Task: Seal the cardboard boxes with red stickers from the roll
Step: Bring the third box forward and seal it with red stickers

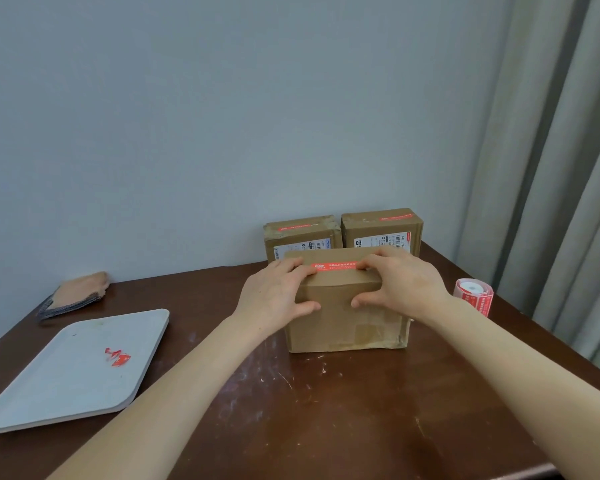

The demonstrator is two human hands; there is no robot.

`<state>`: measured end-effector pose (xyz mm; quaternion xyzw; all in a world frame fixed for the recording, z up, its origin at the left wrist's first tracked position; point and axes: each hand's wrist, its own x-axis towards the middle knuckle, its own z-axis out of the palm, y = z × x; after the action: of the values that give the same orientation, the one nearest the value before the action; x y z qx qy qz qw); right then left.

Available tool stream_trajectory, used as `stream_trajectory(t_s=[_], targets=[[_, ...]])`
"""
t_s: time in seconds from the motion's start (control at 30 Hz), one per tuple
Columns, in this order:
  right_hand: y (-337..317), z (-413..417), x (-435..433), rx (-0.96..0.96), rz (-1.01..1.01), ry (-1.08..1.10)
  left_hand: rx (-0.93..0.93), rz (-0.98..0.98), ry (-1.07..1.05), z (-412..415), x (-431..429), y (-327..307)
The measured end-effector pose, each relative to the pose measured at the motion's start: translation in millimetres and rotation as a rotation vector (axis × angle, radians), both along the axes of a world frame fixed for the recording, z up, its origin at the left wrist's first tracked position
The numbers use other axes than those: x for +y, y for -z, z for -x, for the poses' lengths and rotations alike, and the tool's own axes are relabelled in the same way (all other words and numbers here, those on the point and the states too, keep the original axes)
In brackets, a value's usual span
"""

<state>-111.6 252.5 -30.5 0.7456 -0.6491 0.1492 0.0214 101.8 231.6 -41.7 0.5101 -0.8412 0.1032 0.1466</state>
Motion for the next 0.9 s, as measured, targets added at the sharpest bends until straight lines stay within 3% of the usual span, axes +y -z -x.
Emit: stream_trajectory(t_s=[0.3, 0.57, 0.9], targets=[[-0.9, 0.7, -1.2, -0.003, -0.004, 0.007, 0.018, -0.007, -0.041, 1.8, 1.7, -8.0], [-0.2, -1.8, -5.0, 0.130, -0.029, -0.012, -0.090, -0.017, -0.074, 8.9, -6.6, -5.3], [-2.2, -2.3, -3.4, 0.098, -0.037, -0.009, -0.009, -0.035, -0.061, 8.9, -3.6, -0.6]])
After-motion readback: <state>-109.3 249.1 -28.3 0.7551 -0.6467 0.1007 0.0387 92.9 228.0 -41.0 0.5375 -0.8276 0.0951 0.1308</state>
